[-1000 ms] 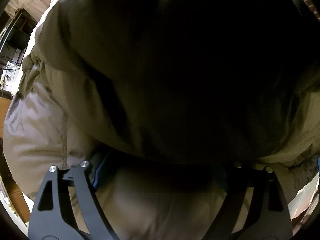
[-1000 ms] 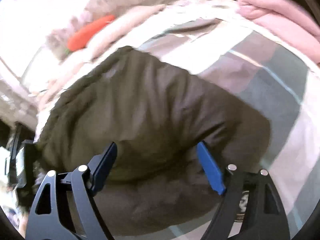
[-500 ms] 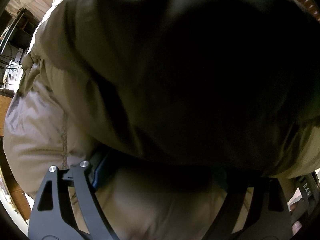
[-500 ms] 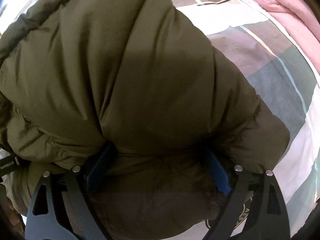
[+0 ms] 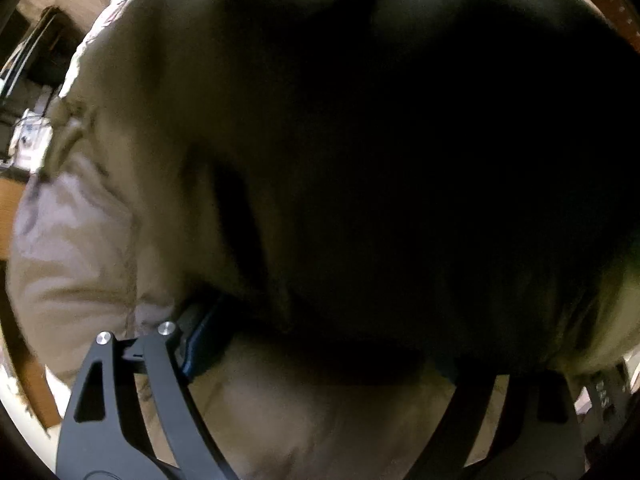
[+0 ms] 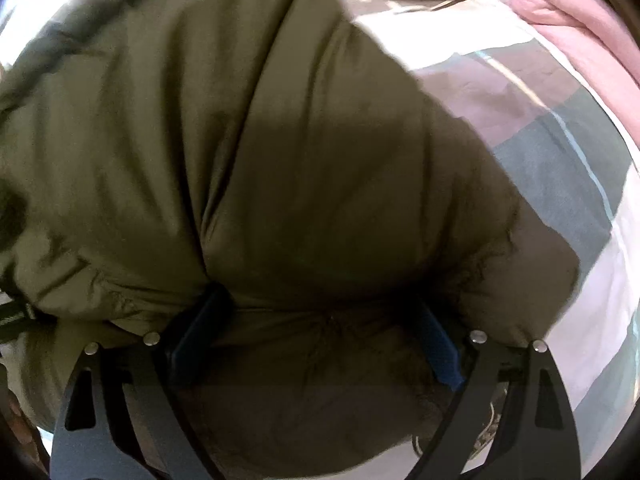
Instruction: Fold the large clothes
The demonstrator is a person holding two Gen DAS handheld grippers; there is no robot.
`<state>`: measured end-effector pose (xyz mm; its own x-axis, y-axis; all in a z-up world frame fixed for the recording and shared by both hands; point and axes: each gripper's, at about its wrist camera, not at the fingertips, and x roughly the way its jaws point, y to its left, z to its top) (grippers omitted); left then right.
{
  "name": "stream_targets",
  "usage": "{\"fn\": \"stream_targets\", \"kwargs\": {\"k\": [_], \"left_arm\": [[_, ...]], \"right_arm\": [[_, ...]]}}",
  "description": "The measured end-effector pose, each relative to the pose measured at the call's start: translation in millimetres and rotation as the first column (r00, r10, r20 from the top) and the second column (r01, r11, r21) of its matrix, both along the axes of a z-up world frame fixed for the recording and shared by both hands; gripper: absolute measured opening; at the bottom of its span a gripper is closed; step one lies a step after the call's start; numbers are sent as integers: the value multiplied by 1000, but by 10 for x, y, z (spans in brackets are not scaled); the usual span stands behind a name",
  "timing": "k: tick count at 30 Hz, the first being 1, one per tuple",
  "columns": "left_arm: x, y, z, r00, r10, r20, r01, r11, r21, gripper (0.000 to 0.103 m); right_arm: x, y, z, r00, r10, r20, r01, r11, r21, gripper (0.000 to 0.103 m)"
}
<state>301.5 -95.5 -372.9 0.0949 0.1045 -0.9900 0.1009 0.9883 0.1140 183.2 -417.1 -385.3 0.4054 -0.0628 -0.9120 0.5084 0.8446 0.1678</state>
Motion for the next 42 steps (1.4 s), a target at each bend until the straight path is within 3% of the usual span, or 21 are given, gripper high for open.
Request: {"fn": "stream_targets", "kwargs": {"k": [1, 3, 4, 7, 8, 13, 16, 20, 24, 26, 29, 32, 35, 39, 42], "left_arm": [[-36, -69, 167, 1000, -8, 17, 8, 1000, -18, 79], [-157, -269, 590, 991, -60, 123, 72, 993, -92, 81], [-219, -406, 770, 979, -98, 179, 119, 987, -107, 89], [-314, -922, 997, 945, -223, 238, 257, 959, -121, 94], [-346, -1102, 925, 937, -269, 222, 306, 939, -157, 94], [-268, -1784, 680, 938, -323, 130, 345, 907, -240, 94], [-100, -2000, 318, 937, -330, 118, 345, 926, -152, 94], [195, -2176, 117, 948, -307, 86, 316, 942, -114, 100], [301, -2288, 13, 946, -314, 76, 319, 946, -56, 101], [263, -2222, 114, 949, -303, 91, 310, 948, -73, 101], [131, -2011, 481, 949, -263, 173, 295, 935, -199, 100], [-77, -1639, 946, 929, -200, 313, 259, 952, -163, 100], [-166, -1041, 1209, 928, -100, 358, 166, 973, -158, 100], [-149, -257, 1127, 949, -3, 316, 44, 992, -122, 100], [-100, 150, 677, 979, 18, 202, -13, 1000, -26, 100]], "right_arm": [[-183, 72, 104, 999, -22, 44, 21, 1000, 23, 91], [-477, -23, 295, 983, -93, 157, 83, 994, 67, 91], [-627, -92, 348, 972, -135, 194, 119, 989, 92, 91], [-859, -299, 374, 944, -240, 225, 197, 960, 197, 91], [-901, -362, 362, 937, -264, 229, 212, 951, 226, 91], [-931, -590, 412, 925, -276, 262, 205, 941, 268, 91], [-828, -646, 338, 946, -257, 197, 195, 938, 288, 91], [-785, -610, 119, 971, -210, 118, 178, 955, 236, 91], [-848, -584, 52, 968, -217, 125, 178, 948, 264, 91], [-860, -555, 94, 970, -211, 123, 174, 950, 258, 91], [-918, -501, 232, 965, -213, 151, 170, 953, 252, 91], [-984, -399, 483, 952, -206, 226, 155, 963, 221, 91], [-892, -212, 671, 952, -156, 264, 100, 972, 214, 91], [-642, 174, 821, 957, -42, 287, -13, 983, 186, 91], [-483, 560, 887, 956, 43, 292, -98, 979, 178, 91]]}}
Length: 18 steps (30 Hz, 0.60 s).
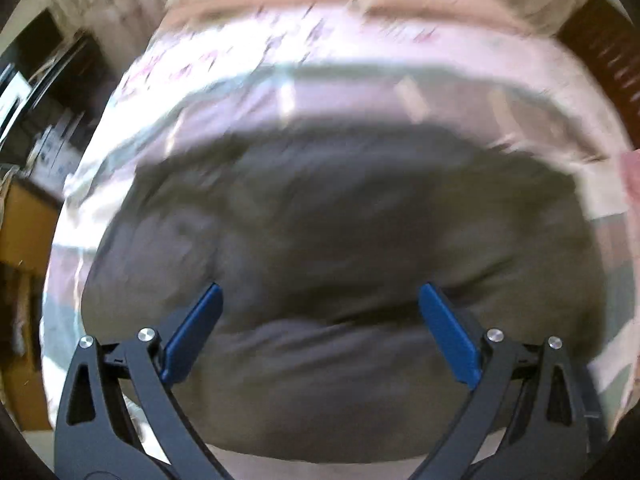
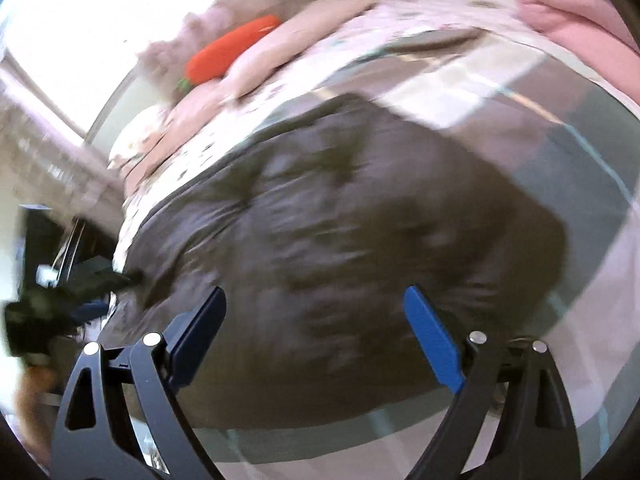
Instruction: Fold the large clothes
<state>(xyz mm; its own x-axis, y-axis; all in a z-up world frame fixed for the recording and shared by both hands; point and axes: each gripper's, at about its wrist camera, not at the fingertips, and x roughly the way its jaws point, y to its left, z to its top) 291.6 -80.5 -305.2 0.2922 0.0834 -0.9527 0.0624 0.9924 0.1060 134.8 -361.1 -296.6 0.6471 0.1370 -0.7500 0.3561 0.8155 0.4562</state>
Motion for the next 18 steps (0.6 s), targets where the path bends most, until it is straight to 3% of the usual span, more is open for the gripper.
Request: {"fn": "stream_targets", "kwargs": {"k": [1, 2, 5, 7, 9, 14, 18], "left_arm": [[31, 66, -265, 997, -8, -81, 11, 999, 40, 101], [54, 102, -426, 992, -16, -124, 20, 999, 28, 101], [147, 162, -615, 986, -10, -169, 5, 1000, -29, 101], [153, 180, -505, 987, -19, -161, 11, 999, -48, 101], [38, 344, -228, 995, -26, -99, 16, 994, -104, 101], [-361, 1272, 245, 993, 119, 4, -118, 985, -128, 101], [-633, 2084, 183, 973, 232, -20, -233, 965, -124, 101]], "right_arm": [[48, 119, 1, 1000, 23, -9, -23, 1000, -2, 91], [84, 234, 2, 999, 37, -22, -37, 999, -7, 91], [104, 462, 7, 997, 63, -35, -63, 998, 1, 91], [136, 656, 11, 995, 81, -56, -81, 997, -1, 91], [195, 832, 56, 993, 111, -51, -111, 994, -4, 91], [442, 1338, 303, 975, 223, -21, -224, 971, -82, 91], [758, 1719, 347, 953, 301, -24, -302, 952, -54, 91]]}}
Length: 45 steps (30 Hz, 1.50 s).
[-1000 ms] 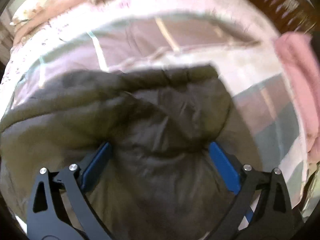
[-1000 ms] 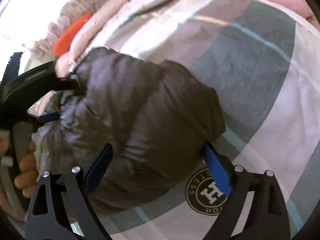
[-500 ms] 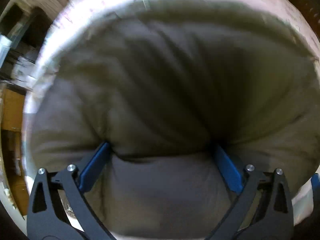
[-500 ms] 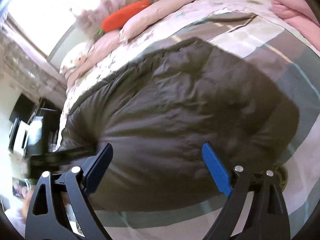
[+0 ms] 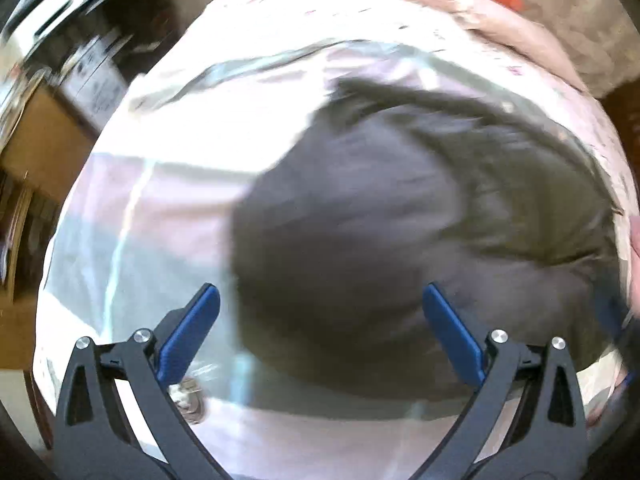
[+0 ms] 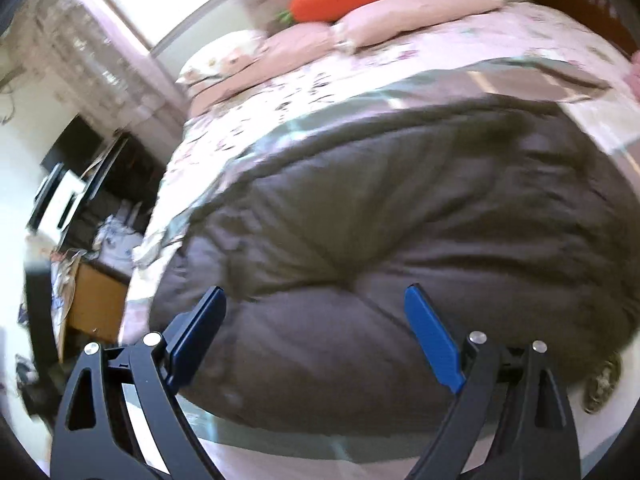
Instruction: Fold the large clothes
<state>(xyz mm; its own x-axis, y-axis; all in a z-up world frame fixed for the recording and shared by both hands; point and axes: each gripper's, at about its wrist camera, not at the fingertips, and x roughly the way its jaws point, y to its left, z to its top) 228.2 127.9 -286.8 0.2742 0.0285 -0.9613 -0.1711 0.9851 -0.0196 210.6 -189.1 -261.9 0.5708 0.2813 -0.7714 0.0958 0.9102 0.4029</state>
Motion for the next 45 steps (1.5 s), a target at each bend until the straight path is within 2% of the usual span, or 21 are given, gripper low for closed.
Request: {"fn": "stream_targets", "kwargs": {"k": [2, 5, 7, 8, 9, 10, 13, 16, 20, 22, 23, 26, 30, 32, 35, 36, 38, 39, 40, 41, 45], "left_arm": [[-91, 273, -165, 999, 18, -46, -18, 1000, 10, 101], [-181, 483, -337, 996, 50, -72, -54, 997, -48, 101], [-203, 552, -434, 995, 62, -79, -69, 994, -90, 101], [-188, 533, -488, 994, 63, -85, -71, 992, -100, 101], [-184, 545, -553, 993, 61, -96, -72, 992, -107, 101], [-170, 540, -620, 992, 59, -108, -71, 992, -108, 101], [-112, 524, -837, 986, 68, -149, -87, 988, -125, 101], [-117, 581, -1031, 977, 90, -194, -128, 973, -193, 101], [-117, 528, -1129, 973, 45, -225, -89, 977, -194, 101], [-148, 577, -1041, 976, 47, -212, -93, 973, -213, 101], [-171, 606, -991, 977, 54, -204, -100, 969, -224, 101], [-277, 677, -705, 988, 76, -133, -108, 960, -258, 101], [-262, 466, -358, 999, 18, -35, -26, 976, -215, 101], [-223, 234, -248, 1000, -24, -10, 22, 978, -209, 101], [-112, -109, -189, 997, -78, -6, 76, 978, -197, 101], [-98, -167, -173, 996, -87, -4, 84, 977, -198, 101], [-107, -368, -136, 993, -115, -4, 112, 973, -201, 101], [-112, -456, -130, 991, -131, -7, 127, 972, -195, 101], [-129, -529, -131, 989, -147, -8, 143, 971, -189, 101], [-140, -595, -107, 987, -158, -6, 155, 971, -184, 101], [-247, -886, 44, 980, -200, 11, 200, 970, -138, 101]], "right_arm": [[228, 307, 41, 998, 66, -5, -66, 998, -21, 91], [503, 779, 41, 985, 169, -30, -171, 982, -79, 91], [746, 1206, -39, 967, 247, -65, -254, 953, -167, 91], [853, 1409, -133, 954, 284, -100, -299, 932, -205, 84], [918, 1530, -216, 946, 295, -132, -319, 917, -239, 68], [1023, 1666, -341, 938, 295, -180, -337, 899, -280, 65], [1308, 1893, -734, 925, 256, -282, -354, 852, -386, 66], [1563, 1895, -839, 941, 210, -267, -313, 839, -446, 68], [1690, 1911, -833, 940, 217, -262, -323, 811, -488, 67], [1535, 1782, -569, 951, 256, -175, -308, 847, -434, 67], [1354, 1642, -343, 963, 252, -92, -267, 878, -397, 68], [921, 1182, 78, 987, 154, 34, -129, 912, -389, 75], [489, 315, 303, 993, -73, 97, 102, 930, -354, 76], [518, -137, 198, 983, -178, 43, 182, 922, -341, 76], [884, -598, -257, 970, -202, -137, 161, 951, -264, 76], [1004, -654, -377, 972, -177, -157, 130, 953, -273, 84], [1180, -601, -480, 981, -116, -156, 47, 920, -390, 95], [1240, -538, -486, 988, -50, -149, -22, 893, -449, 96], [1239, -532, -424, 990, 3, -140, -67, 887, -456, 96], [1163, -606, -304, 993, 9, -115, -58, 903, -426, 94], [537, -1000, 192, 997, -71, -2, 68, 960, -273, 94]]}}
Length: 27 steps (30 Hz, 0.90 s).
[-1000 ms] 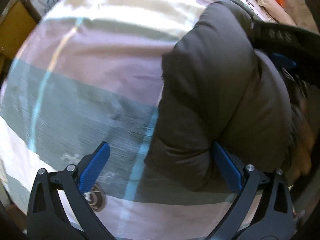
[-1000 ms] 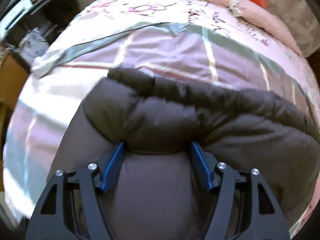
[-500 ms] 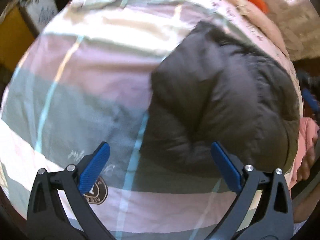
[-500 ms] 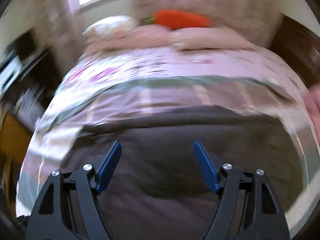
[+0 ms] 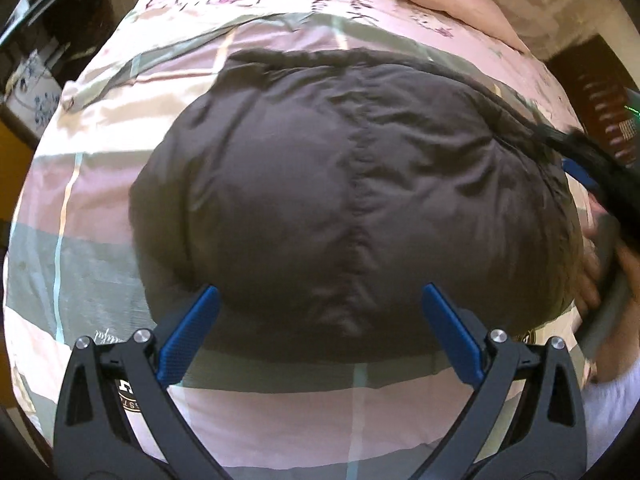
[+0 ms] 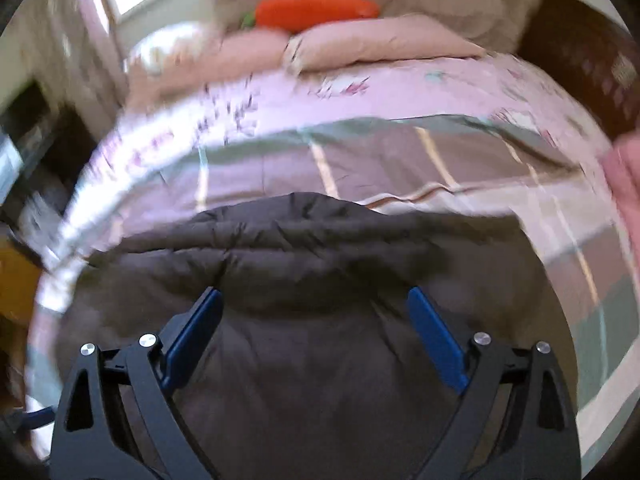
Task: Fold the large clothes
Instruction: 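Release the jacket and raise both tools away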
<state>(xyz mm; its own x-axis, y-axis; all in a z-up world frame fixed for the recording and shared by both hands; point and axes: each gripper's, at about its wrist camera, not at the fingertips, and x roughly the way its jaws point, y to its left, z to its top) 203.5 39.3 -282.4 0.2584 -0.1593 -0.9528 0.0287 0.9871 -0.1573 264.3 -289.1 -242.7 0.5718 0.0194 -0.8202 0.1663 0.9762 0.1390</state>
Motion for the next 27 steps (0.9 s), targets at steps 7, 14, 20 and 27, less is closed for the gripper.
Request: {"fn": "stream_targets", "kwargs": {"k": [7, 14, 20, 27], "left_arm": [[-231, -566, 411, 994, -90, 58, 82, 988, 132, 101], [-635, -911, 1404, 978, -133, 163, 109, 983, 148, 101], [-985, -978, 2415, 964, -128, 233, 100, 987, 129, 101], [-1313, -921, 3368, 946, -129, 296, 95, 987, 128, 101]], "right_arm": [[-1120, -138, 207, 995, -5, -95, 9, 999, 34, 94], [-1636, -101, 978, 994, -28, -104, 24, 999, -45, 94], [-1781, 5, 1953, 997, -28, -67, 24, 998, -65, 95], [-1957, 223, 2659, 994, -17, -104, 11, 998, -62, 98]]}}
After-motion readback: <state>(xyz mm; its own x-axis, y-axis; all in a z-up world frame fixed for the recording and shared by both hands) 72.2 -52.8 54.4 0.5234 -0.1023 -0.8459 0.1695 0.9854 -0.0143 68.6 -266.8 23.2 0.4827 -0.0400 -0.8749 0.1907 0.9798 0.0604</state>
